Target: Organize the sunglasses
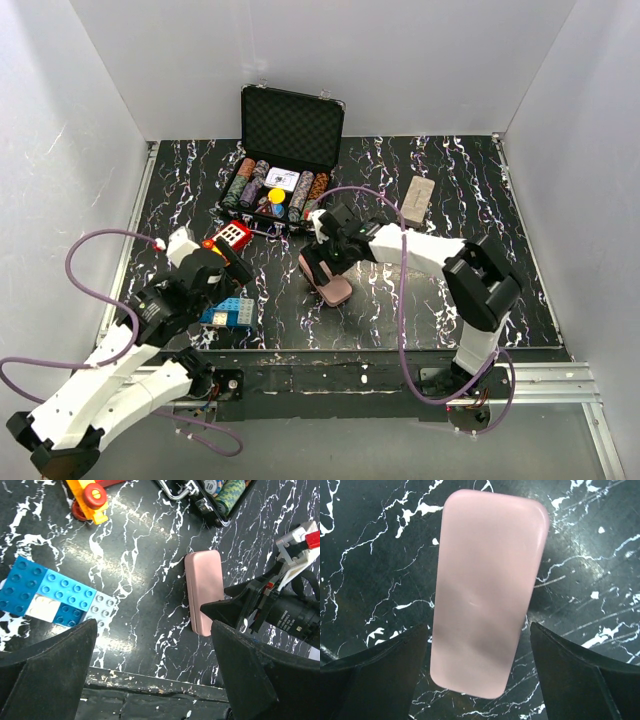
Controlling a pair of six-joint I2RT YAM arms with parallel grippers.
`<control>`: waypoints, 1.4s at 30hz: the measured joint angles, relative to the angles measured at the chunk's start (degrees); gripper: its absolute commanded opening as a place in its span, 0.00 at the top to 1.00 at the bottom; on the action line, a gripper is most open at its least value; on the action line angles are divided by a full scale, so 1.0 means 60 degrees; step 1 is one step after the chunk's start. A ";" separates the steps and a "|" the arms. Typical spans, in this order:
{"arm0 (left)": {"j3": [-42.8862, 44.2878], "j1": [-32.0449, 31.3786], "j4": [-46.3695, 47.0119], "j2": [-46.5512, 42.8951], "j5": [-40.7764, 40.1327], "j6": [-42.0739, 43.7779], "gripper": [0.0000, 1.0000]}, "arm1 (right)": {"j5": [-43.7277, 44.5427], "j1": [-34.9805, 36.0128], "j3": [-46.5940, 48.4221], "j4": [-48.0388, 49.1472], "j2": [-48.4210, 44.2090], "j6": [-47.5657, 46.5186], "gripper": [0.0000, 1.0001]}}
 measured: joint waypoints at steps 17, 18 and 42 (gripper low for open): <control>-0.0197 0.0004 -0.1137 0.0251 -0.0280 -0.0426 0.02 | 0.2248 0.1115 0.0907 -0.0721 0.1402 -0.0058 0.30; -0.0197 0.0004 -0.1151 0.0262 -0.0280 -0.0437 0.02 | 0.2448 0.1180 0.0987 -0.0769 0.1443 -0.0011 0.34; -0.0386 0.0004 -0.1421 -0.0029 -0.0335 -0.0860 0.02 | 0.3829 -0.2765 -0.2539 -0.1024 -0.1687 0.4266 0.52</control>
